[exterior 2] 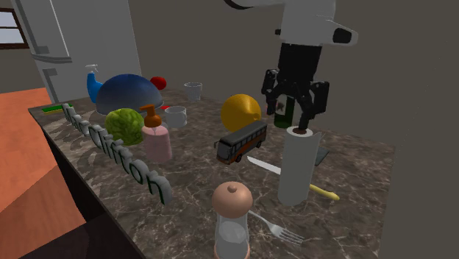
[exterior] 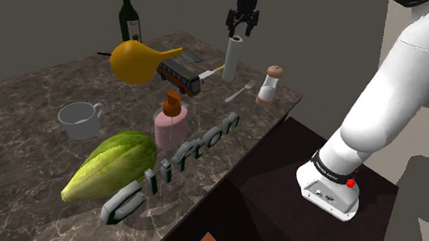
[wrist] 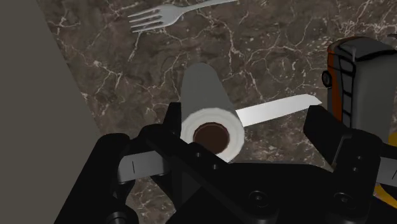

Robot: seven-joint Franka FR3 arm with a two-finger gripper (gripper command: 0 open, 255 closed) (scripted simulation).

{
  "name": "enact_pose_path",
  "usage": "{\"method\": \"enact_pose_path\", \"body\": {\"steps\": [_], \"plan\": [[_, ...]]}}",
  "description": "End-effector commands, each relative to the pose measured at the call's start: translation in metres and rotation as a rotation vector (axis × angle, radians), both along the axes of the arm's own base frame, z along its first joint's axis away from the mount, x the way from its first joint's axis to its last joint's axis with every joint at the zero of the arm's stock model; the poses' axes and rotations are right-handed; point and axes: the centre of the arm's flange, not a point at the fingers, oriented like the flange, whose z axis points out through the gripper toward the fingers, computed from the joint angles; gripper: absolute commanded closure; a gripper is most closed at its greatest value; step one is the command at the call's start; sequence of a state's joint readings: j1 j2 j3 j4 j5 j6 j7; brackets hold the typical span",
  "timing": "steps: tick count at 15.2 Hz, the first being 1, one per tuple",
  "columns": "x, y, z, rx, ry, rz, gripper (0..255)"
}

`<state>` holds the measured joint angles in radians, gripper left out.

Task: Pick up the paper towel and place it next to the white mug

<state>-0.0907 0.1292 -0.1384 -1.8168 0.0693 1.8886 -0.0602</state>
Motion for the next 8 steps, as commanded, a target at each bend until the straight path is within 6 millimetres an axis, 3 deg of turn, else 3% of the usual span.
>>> {"method": "enact_pose_path", "body": {"steps": [1,4,8], "plan": [[0.018,-0.015,-0.008,0.0,-0.006,-0.013,0],[0.046,-0.032,-0.017,0.0,-0.014,-0.029,0],[0.045,-0.031,-0.038,0.0,-0.014,-0.029,0]]}}
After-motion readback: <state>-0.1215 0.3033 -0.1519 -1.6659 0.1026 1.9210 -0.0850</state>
